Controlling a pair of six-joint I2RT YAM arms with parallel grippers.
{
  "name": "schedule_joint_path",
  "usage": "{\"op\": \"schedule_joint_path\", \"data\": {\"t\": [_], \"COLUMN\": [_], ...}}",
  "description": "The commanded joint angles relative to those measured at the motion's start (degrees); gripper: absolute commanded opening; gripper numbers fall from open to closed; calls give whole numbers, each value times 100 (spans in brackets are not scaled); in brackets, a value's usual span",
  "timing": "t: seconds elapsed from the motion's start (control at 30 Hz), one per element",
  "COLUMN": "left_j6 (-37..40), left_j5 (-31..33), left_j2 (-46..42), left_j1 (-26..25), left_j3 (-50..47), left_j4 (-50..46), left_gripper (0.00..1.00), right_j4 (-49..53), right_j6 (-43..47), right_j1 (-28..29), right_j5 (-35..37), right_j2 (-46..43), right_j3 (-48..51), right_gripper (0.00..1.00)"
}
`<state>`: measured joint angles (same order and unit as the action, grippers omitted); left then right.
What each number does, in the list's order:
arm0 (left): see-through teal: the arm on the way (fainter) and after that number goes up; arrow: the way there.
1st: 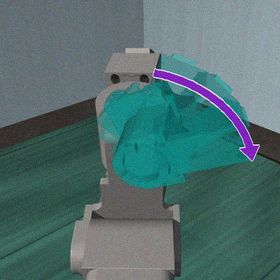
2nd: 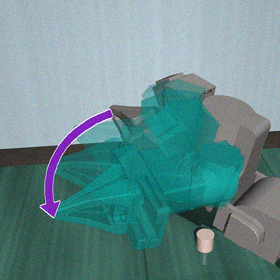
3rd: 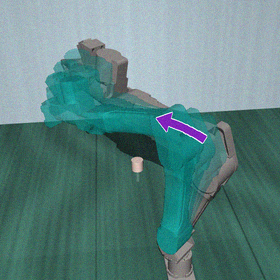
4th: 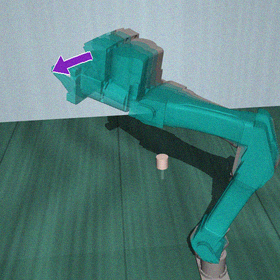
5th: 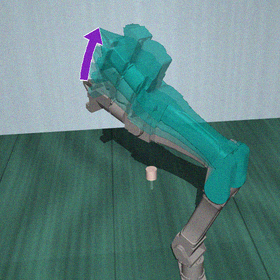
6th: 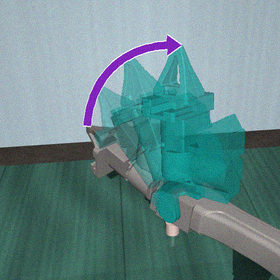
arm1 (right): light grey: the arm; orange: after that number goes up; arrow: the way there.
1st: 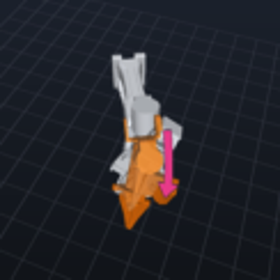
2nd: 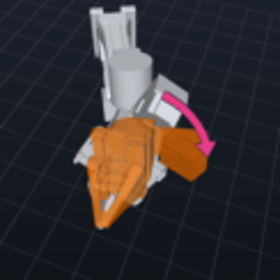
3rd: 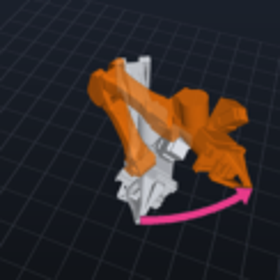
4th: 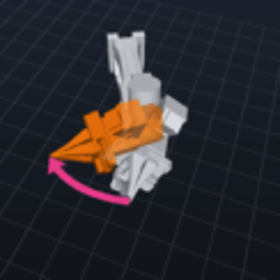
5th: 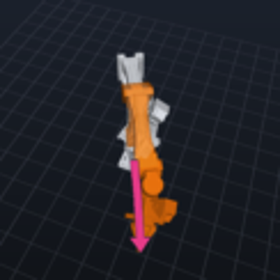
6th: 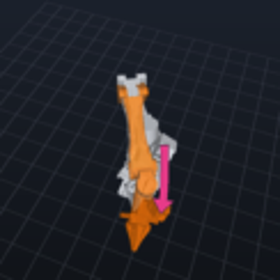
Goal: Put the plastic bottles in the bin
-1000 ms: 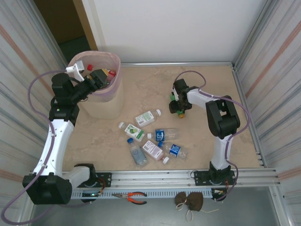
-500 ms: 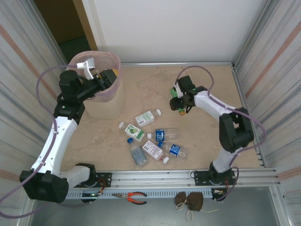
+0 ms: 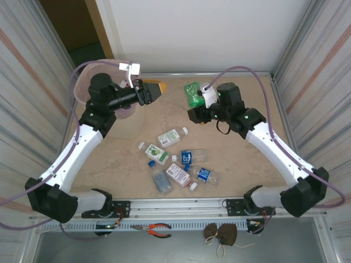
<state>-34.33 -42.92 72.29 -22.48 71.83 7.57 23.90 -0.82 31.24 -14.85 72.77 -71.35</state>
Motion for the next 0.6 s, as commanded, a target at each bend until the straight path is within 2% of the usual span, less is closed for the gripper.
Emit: {"op": "schedule_joint_path", "data": {"t": [0.0,0.27,0.57], "left_j6": [480,671,672], "left_j5": [-259,-603,-720], "left_j2": [78,438,788], "left_j1": [-200,-664,-1026], "left_j3": [340,505,699], "left_j4": [228,529,543], "left_gripper": [76,82,80], "right_j4": [-403,-791,-814], "right_j6": [160,-36,-50], "right_j1": [163,390,518], "right_j5": [-411,-690,-697], "right_j2": [-405,-782,-765], "right_j3": [53,57,-54], "right_gripper": [50,49,49]}}
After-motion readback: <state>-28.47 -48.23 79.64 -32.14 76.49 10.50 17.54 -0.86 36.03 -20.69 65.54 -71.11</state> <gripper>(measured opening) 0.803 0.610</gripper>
